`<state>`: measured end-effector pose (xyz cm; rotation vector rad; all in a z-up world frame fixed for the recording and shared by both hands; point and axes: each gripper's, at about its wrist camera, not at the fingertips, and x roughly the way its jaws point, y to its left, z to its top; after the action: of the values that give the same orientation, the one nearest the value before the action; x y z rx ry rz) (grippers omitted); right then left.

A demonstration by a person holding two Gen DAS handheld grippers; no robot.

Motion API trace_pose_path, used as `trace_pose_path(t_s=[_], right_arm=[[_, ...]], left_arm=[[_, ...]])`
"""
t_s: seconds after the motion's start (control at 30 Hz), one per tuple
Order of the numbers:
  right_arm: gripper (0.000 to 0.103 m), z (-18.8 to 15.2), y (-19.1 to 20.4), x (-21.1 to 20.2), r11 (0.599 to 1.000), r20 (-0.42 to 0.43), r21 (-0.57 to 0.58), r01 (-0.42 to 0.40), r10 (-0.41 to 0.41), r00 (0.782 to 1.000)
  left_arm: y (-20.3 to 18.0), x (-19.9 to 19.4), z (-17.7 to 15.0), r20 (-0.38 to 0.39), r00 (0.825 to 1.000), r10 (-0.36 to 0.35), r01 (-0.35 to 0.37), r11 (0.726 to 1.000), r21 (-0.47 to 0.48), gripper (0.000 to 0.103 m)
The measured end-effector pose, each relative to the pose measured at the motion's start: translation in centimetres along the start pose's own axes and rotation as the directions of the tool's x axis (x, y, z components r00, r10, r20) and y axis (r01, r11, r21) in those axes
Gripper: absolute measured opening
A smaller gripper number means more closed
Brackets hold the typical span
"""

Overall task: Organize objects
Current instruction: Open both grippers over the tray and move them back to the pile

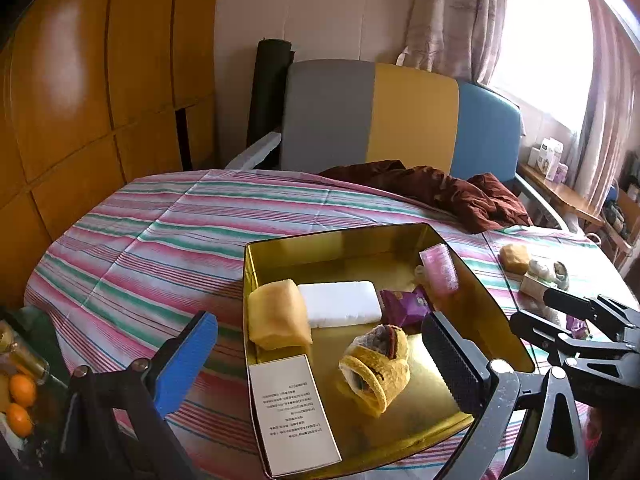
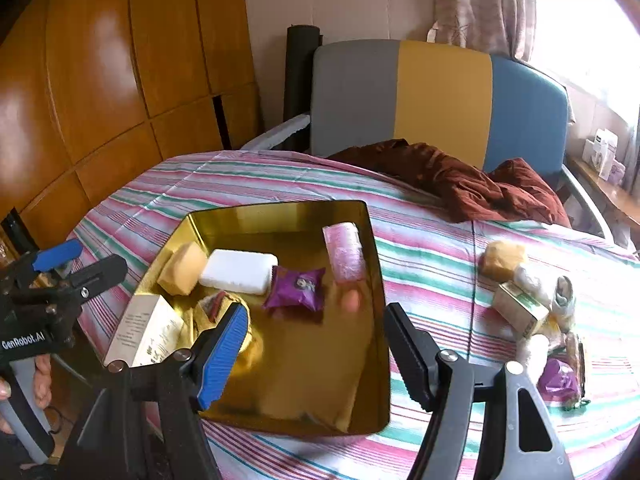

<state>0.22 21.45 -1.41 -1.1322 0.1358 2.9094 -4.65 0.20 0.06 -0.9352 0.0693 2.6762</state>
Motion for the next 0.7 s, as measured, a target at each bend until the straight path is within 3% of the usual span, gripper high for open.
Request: trace_pose_path(t_s=[0.2,0.7], right_arm=[[0.071,-0.8,-1.3,-0.2,1.0,-0.008,0.029,-0.005,0.005,1.0],[0.073,-1.1,-5.2,-1.4,0.996,0.006,0.088,0.03,-0.031,0.999]], left_arm=[[-1.3,-0.2,-0.3,0.004,1.0,0.026,-0.026,0.998,0.057,0.103],[-5.0,0.0,-1.2,-0.035,0.999,-0.005,0.01,0.989,0.15,0.103]])
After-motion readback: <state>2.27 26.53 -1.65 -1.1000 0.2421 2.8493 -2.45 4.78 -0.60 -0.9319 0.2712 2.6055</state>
